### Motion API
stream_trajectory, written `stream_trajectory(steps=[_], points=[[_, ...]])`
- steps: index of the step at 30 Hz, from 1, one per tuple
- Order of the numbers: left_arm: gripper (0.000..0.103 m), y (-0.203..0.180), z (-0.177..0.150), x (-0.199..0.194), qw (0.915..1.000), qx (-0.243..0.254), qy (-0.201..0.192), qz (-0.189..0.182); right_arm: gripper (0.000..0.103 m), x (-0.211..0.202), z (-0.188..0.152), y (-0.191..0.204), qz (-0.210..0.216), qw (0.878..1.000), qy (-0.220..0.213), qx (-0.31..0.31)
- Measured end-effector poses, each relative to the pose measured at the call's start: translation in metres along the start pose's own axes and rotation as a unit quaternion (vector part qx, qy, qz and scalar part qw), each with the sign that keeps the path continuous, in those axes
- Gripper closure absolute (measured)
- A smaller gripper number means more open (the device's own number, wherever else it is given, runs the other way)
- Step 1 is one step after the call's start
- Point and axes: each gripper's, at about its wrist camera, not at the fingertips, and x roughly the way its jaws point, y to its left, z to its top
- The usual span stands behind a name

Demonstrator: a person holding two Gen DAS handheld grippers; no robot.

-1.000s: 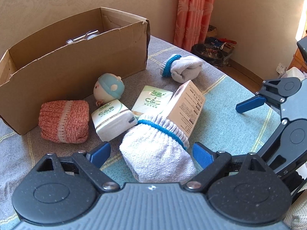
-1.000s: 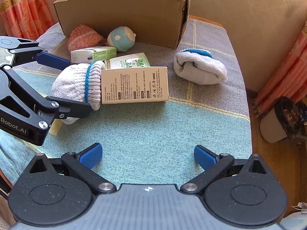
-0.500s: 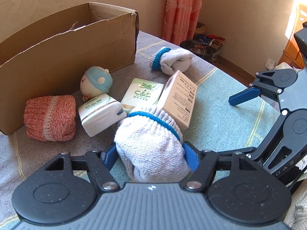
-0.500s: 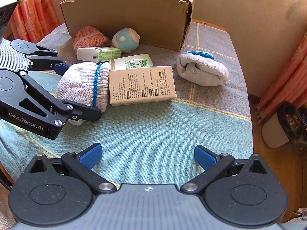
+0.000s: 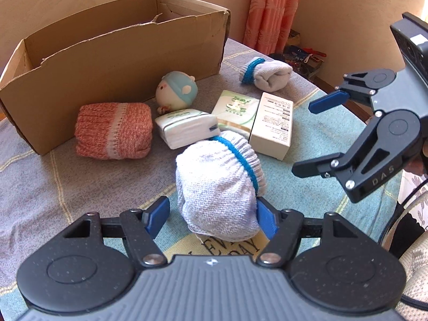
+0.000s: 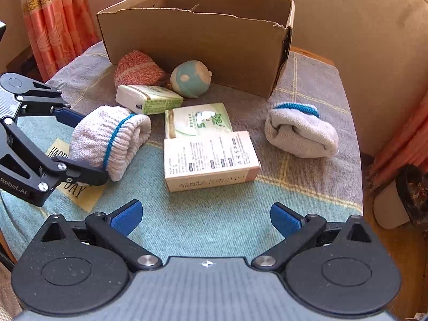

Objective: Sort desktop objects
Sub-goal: 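Grasp the white printed box with the right tool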

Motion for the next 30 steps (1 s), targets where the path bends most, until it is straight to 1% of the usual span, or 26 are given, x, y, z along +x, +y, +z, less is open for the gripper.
stream_trajectory(steps=[2,8,12,14,15,16,17,20,25,29,30], points=[[0.033,0.000,0.000,0.000,1.0000,-0.001,0.001,0.000,0.000,0.004,0.006,-0.002,-0.003,1.000,-0.005,-0.010],[0.031,-0.006,0.006,0.003,1.0000,0.001,-0.003,0.004,0.000,0.016,0.020,-0.003,0.003,0.999,-0.006,-0.036],[0.030,-0.010,0.009,0.006,0.9999,0.004,-0.009,0.010,0.001,0.020,0.026,-0.001,0.015,0.999,-0.005,-0.046],[0.029,-0.013,0.012,0.007,0.9999,0.009,-0.009,0.011,0.002,0.023,0.028,0.001,0.015,0.999,-0.006,-0.051],[0.026,-0.015,0.013,0.008,0.9998,0.012,-0.009,0.010,0.003,0.024,0.029,0.001,0.013,0.998,-0.006,-0.055],[0.025,-0.017,0.013,0.008,0.9998,0.015,-0.011,0.011,0.006,0.025,0.030,0.002,0.013,0.998,-0.004,-0.058],[0.024,-0.019,0.014,0.008,0.9997,0.018,-0.012,0.013,0.012,0.026,0.030,0.002,0.013,0.998,-0.002,-0.060],[0.023,-0.020,0.016,0.011,0.9996,0.021,-0.011,0.018,0.018,0.027,0.031,0.000,0.014,0.998,0.001,-0.054],[0.023,-0.021,0.018,0.017,0.9995,0.017,-0.013,0.025,0.019,0.024,0.028,-0.002,0.009,0.999,0.004,-0.047],[0.025,-0.024,0.017,0.020,0.9991,0.025,-0.013,0.033,0.019,0.023,0.023,-0.003,0.010,0.999,0.006,-0.039],[0.028,-0.023,0.017,0.019,0.9992,0.023,-0.012,0.032,0.019,0.022,0.022,-0.004,0.010,0.999,0.006,-0.037]])
